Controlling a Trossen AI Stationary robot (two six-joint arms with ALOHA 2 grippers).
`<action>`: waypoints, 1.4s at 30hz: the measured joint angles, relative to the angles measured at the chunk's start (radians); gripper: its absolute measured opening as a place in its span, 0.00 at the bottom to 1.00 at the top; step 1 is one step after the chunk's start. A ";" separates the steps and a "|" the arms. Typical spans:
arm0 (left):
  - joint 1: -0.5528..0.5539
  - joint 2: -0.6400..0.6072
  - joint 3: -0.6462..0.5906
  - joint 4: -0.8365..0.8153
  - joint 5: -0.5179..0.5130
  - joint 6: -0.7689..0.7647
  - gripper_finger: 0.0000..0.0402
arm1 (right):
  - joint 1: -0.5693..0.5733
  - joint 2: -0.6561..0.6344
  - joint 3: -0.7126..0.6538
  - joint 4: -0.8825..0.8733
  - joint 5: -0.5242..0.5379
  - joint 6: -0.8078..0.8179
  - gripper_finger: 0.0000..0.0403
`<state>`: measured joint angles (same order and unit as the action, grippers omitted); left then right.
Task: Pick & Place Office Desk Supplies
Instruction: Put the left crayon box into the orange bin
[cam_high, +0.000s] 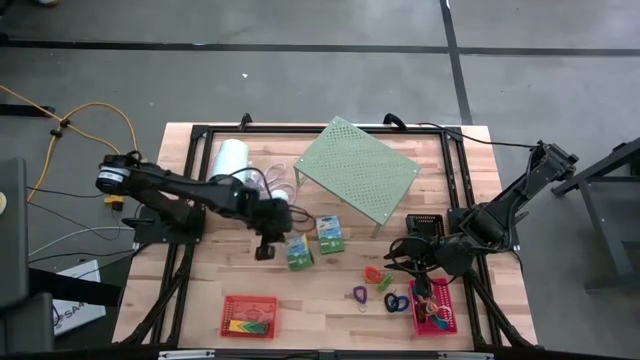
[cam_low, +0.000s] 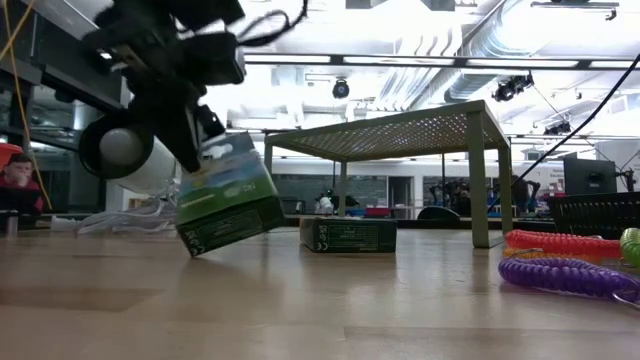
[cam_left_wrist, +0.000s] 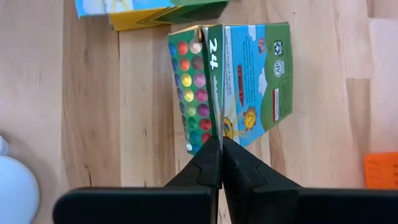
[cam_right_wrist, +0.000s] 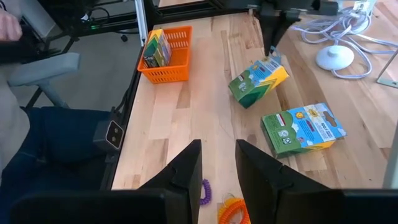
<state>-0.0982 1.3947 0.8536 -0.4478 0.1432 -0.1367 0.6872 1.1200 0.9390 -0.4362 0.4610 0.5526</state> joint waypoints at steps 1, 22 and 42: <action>-0.018 -0.006 0.000 -0.001 -0.022 -0.008 0.00 | 0.000 0.000 0.000 0.000 0.000 0.000 0.21; -0.277 -0.009 0.003 0.049 -0.334 0.032 0.00 | 0.000 0.000 0.000 0.000 0.000 0.000 0.21; -0.497 -0.008 0.003 0.071 -0.647 0.010 0.00 | 0.000 0.000 0.000 0.000 0.000 0.000 0.21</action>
<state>-0.5953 1.3869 0.8562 -0.3772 -0.5034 -0.1268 0.6875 1.1198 0.9394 -0.4366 0.4610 0.5526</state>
